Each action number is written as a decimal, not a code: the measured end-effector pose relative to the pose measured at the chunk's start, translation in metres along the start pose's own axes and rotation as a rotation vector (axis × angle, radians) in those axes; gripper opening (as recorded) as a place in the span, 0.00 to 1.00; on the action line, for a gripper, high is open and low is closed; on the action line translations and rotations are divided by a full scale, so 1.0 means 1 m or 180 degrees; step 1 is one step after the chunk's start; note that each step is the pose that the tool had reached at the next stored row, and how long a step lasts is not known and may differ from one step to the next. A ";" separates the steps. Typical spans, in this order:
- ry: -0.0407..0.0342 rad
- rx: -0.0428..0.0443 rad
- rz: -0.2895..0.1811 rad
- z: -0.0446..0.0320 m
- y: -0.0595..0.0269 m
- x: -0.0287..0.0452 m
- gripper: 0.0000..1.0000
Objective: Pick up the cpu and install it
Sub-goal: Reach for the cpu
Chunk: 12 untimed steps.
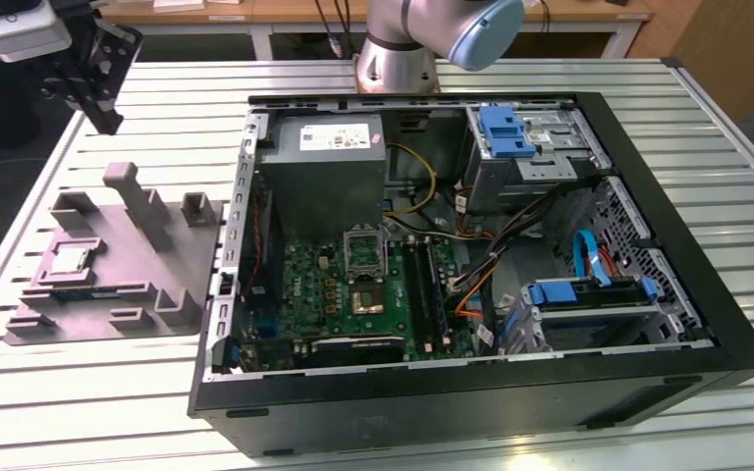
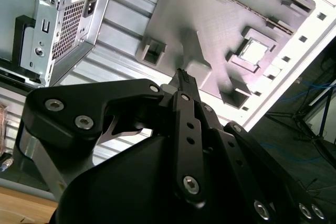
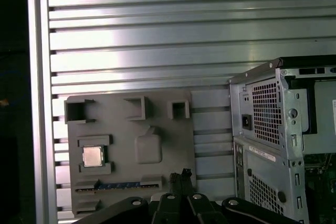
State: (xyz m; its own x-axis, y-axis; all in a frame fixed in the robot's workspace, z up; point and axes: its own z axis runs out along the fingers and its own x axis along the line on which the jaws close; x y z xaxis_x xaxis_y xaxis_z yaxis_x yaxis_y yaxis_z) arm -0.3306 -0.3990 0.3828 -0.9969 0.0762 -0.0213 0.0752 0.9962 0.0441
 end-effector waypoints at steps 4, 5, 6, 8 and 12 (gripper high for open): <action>0.0000 0.0000 0.0000 0.0000 -0.0001 0.0010 0.11; 0.0000 0.0000 0.0000 -0.0001 -0.0001 0.0012 0.11; 0.0000 0.0000 0.0000 0.0000 -0.0001 0.0015 0.11; 0.0000 0.0000 0.0000 -0.0001 -0.0001 0.0020 0.11; 0.0000 0.0000 0.0000 -0.0001 -0.0002 0.0028 0.11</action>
State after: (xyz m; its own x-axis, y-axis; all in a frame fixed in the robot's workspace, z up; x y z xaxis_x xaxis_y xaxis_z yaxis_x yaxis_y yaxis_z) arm -0.3334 -0.3990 0.3828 -0.9969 0.0762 -0.0213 0.0752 0.9962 0.0442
